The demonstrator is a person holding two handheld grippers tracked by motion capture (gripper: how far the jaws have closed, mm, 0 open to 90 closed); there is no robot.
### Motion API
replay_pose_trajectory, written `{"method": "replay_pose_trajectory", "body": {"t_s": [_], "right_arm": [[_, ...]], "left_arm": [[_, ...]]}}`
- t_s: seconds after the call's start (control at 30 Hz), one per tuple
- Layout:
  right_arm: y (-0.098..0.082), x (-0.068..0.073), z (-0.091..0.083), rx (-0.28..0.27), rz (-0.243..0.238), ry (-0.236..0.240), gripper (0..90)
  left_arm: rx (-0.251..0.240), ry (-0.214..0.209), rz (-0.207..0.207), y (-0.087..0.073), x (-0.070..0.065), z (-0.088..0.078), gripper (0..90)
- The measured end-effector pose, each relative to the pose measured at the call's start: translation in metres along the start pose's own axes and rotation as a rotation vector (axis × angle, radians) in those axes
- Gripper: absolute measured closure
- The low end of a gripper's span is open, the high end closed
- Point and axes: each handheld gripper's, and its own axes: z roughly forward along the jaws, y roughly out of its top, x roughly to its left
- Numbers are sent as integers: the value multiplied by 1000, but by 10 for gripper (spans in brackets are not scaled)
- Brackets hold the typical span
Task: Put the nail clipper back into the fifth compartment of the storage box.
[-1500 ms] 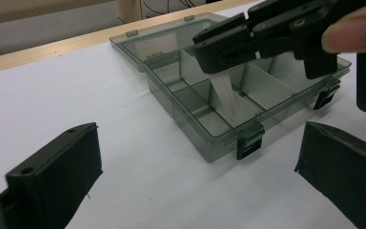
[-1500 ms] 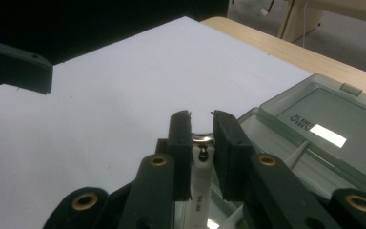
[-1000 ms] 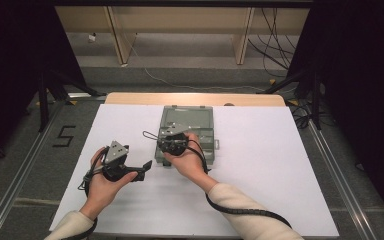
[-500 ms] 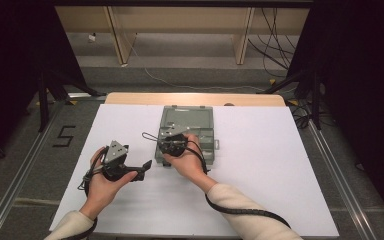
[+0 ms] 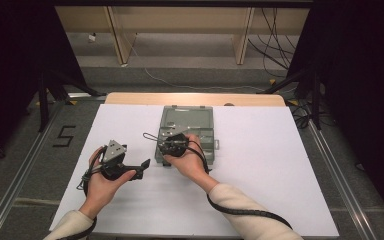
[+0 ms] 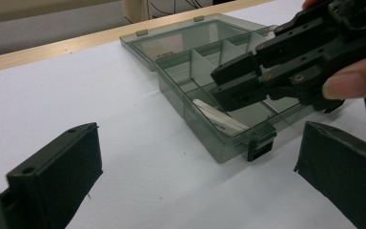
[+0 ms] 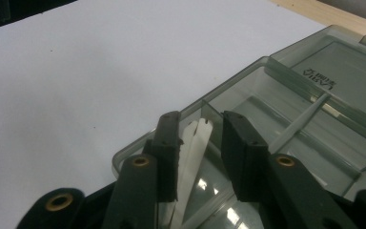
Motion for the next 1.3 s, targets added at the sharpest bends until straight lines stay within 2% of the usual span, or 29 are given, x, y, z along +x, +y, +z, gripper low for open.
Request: {"method": "replay_pose_trajectory", "body": {"t_s": [0.07,0.13,0.3,0.33,0.47,0.53,0.6,0.73,0.87,0.9,0.97,1.1,1.13,1.17,1.3], "right_arm": [[1,-3,-4,-8,1,1,638],[3,-7,-9,-12,25,1,605],[4,-25,-25,-64,49,-29,472],[5,-29,-29,-78,53,-31,448],[2,-42,-46,-94,57,-85,338],[0,-51,-54,-101,79,-98,303],[-5,-61,-61,-115,98,-127,292],[-15,-78,-74,-126,139,-151,278],[-24,-91,-85,-128,175,-154,272],[-26,-92,-86,-125,194,-151,271],[-29,-96,-90,-129,190,-170,270],[-35,-100,-93,-125,192,-177,269],[-36,-100,-95,-114,208,-168,269],[-38,-102,-95,-121,197,-169,269],[-42,-104,-100,-117,205,-181,269]], "left_arm": [[-3,1,-4,0,0,0,5],[-4,2,-2,0,1,-1,5],[-3,3,-11,0,-1,0,5],[-2,2,3,0,0,0,5],[-8,4,-3,1,-1,0,5],[-11,3,-1,0,-1,0,7],[-13,5,-4,1,-1,0,8],[-13,1,-8,1,-1,1,12],[-13,0,-11,1,-1,2,14],[-13,0,-7,1,-1,2,14],[-13,-1,-6,1,-1,1,15],[-12,0,-8,2,-1,2,16],[-12,-2,-17,1,-2,2,16],[-12,-3,-16,2,-2,2,16],[-12,-1,-15,1,-1,3,18]]}}
